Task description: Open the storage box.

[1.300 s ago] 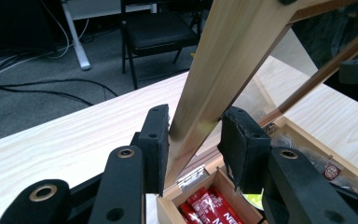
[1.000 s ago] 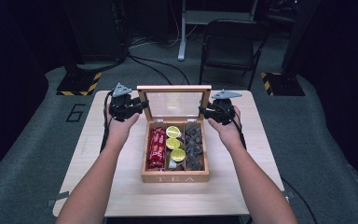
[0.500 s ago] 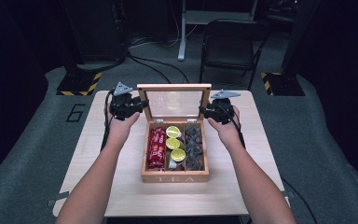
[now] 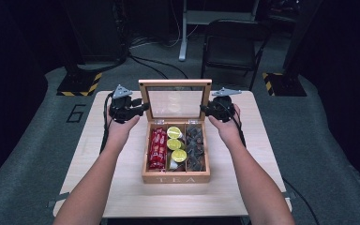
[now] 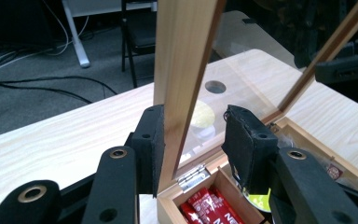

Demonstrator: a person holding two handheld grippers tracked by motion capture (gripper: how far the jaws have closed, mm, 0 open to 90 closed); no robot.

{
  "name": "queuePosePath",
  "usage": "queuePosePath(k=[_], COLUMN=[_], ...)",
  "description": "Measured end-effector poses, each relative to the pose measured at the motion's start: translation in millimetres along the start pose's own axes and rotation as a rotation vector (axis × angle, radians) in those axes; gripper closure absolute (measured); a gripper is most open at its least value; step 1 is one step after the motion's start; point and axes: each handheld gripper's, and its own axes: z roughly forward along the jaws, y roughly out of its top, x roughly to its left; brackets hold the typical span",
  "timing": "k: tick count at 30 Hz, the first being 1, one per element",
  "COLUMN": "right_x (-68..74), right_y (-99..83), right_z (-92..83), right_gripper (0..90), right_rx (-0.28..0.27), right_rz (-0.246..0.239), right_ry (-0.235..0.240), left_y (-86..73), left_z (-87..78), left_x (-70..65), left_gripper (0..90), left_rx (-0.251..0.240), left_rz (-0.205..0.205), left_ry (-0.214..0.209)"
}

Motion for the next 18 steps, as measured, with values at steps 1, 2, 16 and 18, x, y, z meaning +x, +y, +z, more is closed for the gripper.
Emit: queuePosePath(k=[1,2,16,18], right_x=[0.0,-0.3,-7.3,-7.4], right_y=[0.9,1.7,9.7,11.2], right_z=[0.5,0.8,10.2,11.3], right_gripper=[63.7,63.7,64.5,64.6], right_rx=[0.002,0.009,0.028,0.036], right_rz=[0.002,0.004,0.022,0.027], right_ry=[-0.001,-0.002,-0.010,-0.012], left_y=[-0.1,-0.2,-4.3,-6.1], left_z=[-0.3,-0.4,-7.6,-9.0], left_x=[-0.2,-0.5,-6.0,-5.6], left_gripper=[58.1,58.1,58.1,58.0], left_rx=[0.002,0.000,0.009,0.008], left_rz=[0.001,0.002,0.035,0.031], left_ry=[-0.001,-0.003,-0.023,-0.025])
